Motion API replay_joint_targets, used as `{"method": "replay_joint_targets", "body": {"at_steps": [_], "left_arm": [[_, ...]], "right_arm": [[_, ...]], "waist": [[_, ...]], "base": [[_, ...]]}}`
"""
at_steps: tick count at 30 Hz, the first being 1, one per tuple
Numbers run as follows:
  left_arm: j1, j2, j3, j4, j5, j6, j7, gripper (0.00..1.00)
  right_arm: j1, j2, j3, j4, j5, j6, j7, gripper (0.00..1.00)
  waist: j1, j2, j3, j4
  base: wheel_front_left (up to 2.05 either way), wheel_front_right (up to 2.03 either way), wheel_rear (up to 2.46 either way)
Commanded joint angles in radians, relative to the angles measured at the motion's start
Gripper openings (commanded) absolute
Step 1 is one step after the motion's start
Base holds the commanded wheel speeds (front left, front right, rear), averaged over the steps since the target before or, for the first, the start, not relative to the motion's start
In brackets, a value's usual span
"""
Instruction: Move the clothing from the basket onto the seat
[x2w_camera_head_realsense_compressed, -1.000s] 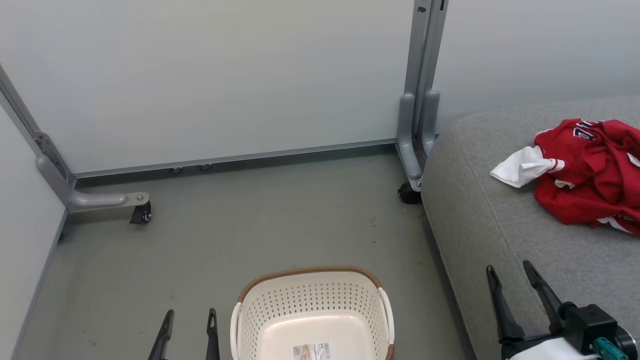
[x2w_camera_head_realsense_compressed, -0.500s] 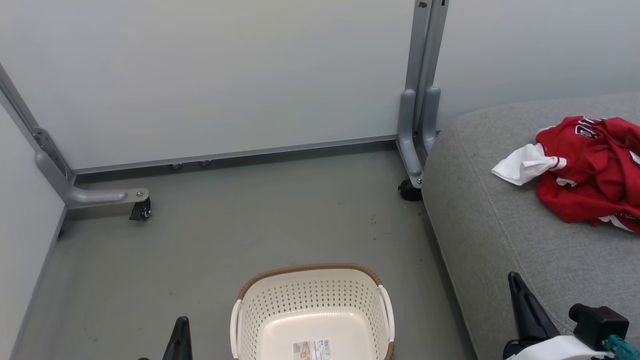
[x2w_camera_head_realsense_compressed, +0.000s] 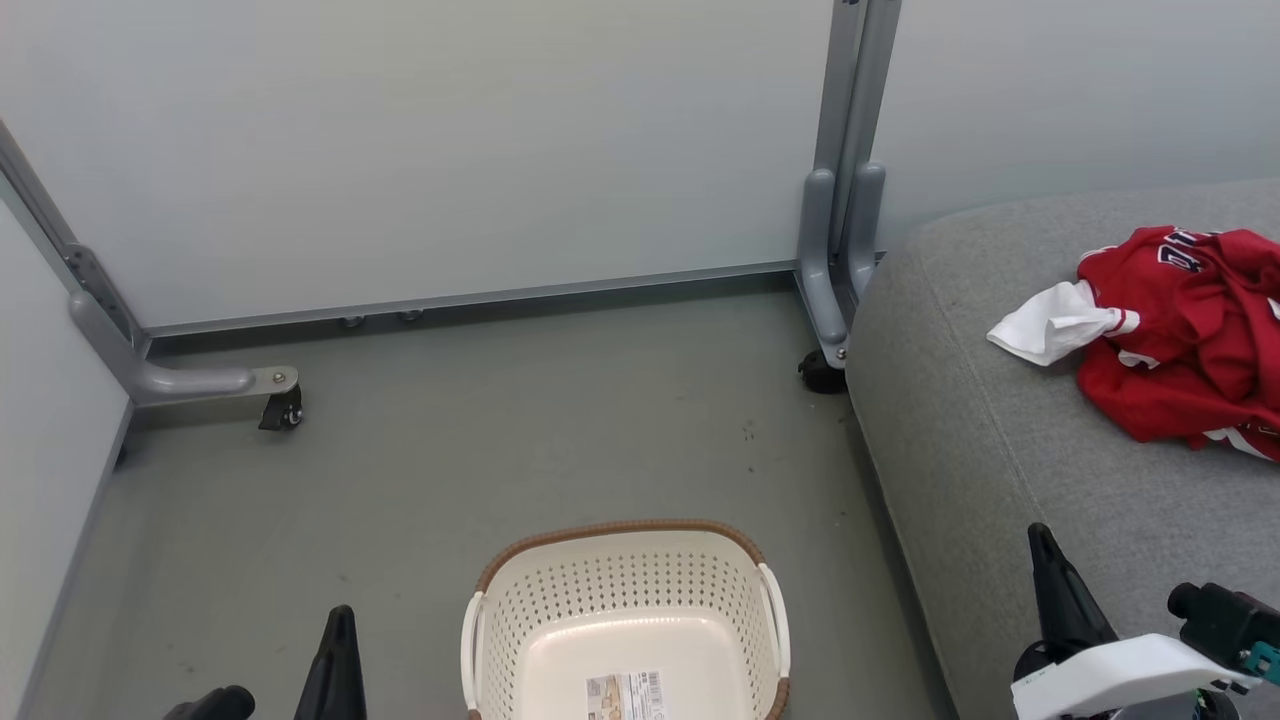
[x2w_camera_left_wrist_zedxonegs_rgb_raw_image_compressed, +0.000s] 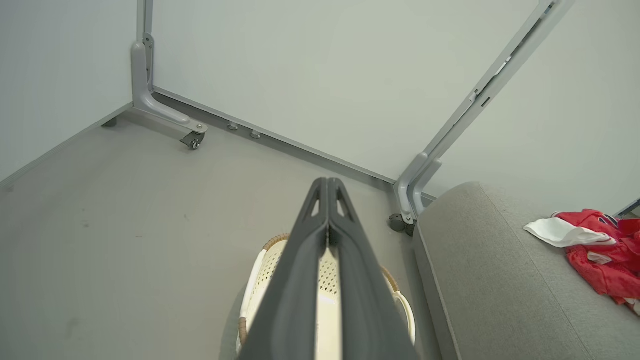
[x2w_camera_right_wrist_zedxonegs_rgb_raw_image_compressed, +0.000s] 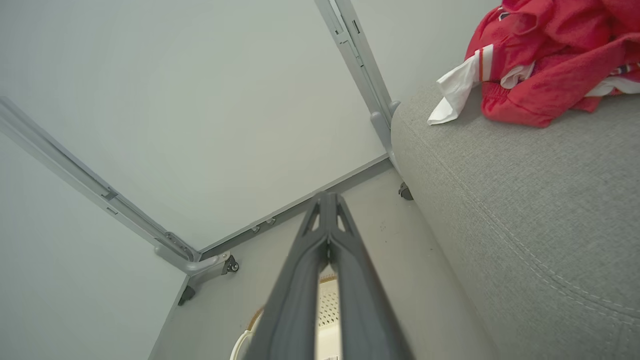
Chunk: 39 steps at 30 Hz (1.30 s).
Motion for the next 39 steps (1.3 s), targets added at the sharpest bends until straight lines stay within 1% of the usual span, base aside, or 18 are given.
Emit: {"method": "replay_joint_targets", "body": {"at_steps": [1,22,39], "left_arm": [[-0.036,0.01,0.009,-0.006,-0.04,-0.008,0.007,0.0],[-0.109,0.018,0.049,0.022,-0.35,-0.043,0.074,0.0],[-0.159,0.02,0.08,0.041,-0.548,-0.065,0.122,0.0]], "right_arm": [[-0.034,-0.004,-0.007,-0.009,0.036,0.0,0.008,0.0],[-0.091,0.01,-0.038,0.019,0.322,0.0,0.079,0.0],[-0.127,0.02,-0.061,0.039,0.508,0.0,0.129,0.0]], "waist": [[0.0001,0.0,0.001,0.0],[0.0001,0.0,0.022,0.006],[0.0001,0.0,0.038,0.011]], "base": [[0.0,0.0,0.0],[0.0,0.0,0.0],[0.0,0.0,0.0]]}}
